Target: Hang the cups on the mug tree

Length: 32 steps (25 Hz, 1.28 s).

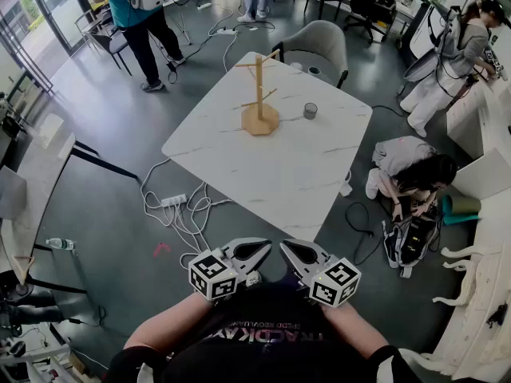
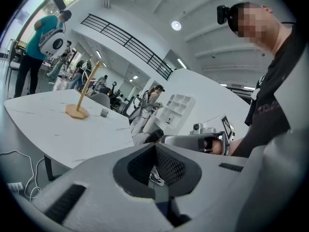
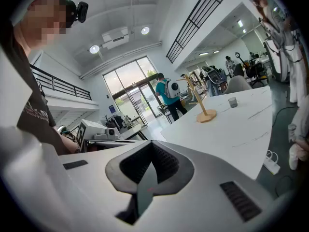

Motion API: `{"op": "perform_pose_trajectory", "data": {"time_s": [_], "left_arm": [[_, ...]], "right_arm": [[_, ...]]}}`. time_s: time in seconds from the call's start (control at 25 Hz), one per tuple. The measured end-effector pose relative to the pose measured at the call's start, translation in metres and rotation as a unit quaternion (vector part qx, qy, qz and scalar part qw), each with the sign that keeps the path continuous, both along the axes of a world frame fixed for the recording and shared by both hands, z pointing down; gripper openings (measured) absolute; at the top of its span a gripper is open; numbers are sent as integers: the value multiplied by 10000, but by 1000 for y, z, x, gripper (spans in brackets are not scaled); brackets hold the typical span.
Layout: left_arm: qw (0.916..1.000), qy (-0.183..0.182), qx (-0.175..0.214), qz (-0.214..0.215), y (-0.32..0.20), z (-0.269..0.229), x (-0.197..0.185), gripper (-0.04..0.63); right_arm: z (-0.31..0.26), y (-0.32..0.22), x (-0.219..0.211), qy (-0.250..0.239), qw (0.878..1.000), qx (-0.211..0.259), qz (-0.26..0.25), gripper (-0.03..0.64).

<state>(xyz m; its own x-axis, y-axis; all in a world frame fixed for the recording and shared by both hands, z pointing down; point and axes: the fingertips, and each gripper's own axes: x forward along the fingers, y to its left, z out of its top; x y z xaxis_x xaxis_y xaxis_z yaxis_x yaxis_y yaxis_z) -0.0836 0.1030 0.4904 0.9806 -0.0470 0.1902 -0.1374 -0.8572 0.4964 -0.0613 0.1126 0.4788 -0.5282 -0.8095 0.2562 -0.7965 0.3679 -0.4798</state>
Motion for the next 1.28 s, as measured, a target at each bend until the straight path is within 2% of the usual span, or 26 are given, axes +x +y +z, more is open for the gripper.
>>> {"op": "perform_pose_trajectory", "data": {"time_s": [0.72, 1.28], "left_arm": [[10000, -7, -21, -9, -2, 2, 1, -3], [10000, 17, -31, -61, -5, 1, -7, -3]], "right_arm": [[0, -2, 2, -159, 9999, 2, 22, 9], [1, -5, -2, -63, 10000, -8, 53, 9]]}}
